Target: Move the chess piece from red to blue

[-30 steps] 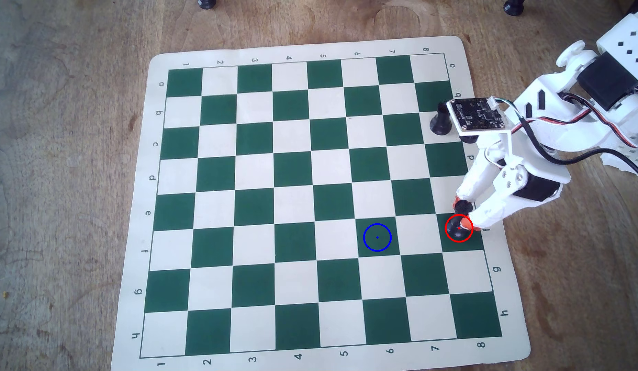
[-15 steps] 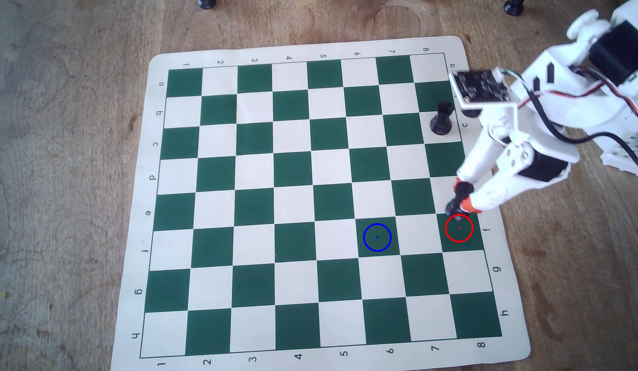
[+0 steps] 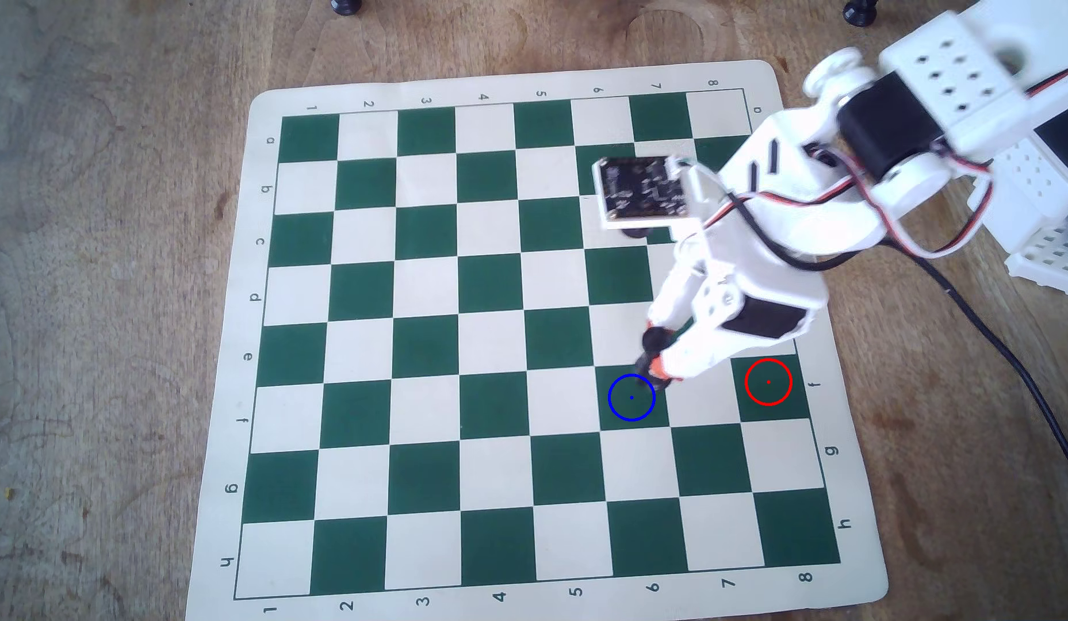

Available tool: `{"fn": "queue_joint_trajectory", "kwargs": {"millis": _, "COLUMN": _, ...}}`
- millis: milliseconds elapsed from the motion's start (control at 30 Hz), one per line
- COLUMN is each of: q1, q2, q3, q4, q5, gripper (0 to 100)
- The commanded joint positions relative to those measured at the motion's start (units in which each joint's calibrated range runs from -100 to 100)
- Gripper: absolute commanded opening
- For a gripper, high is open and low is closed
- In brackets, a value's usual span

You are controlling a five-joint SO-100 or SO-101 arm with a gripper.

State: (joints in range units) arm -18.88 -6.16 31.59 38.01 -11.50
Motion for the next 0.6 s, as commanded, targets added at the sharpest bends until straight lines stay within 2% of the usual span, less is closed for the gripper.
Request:
{"fn": "queue_joint_trajectory", "kwargs": {"millis": 0, "q1": 0.3, "q2": 5.3, "q3": -8.5, "q4": -2.6, "q5": 0.1, "gripper": 0}}
{"fn": "queue_joint_trajectory", "kwargs": {"millis": 567, "q1": 0.1, "q2": 9.6, "q3": -9.5, "q4": -3.5, "q5": -0.3, "gripper": 1}}
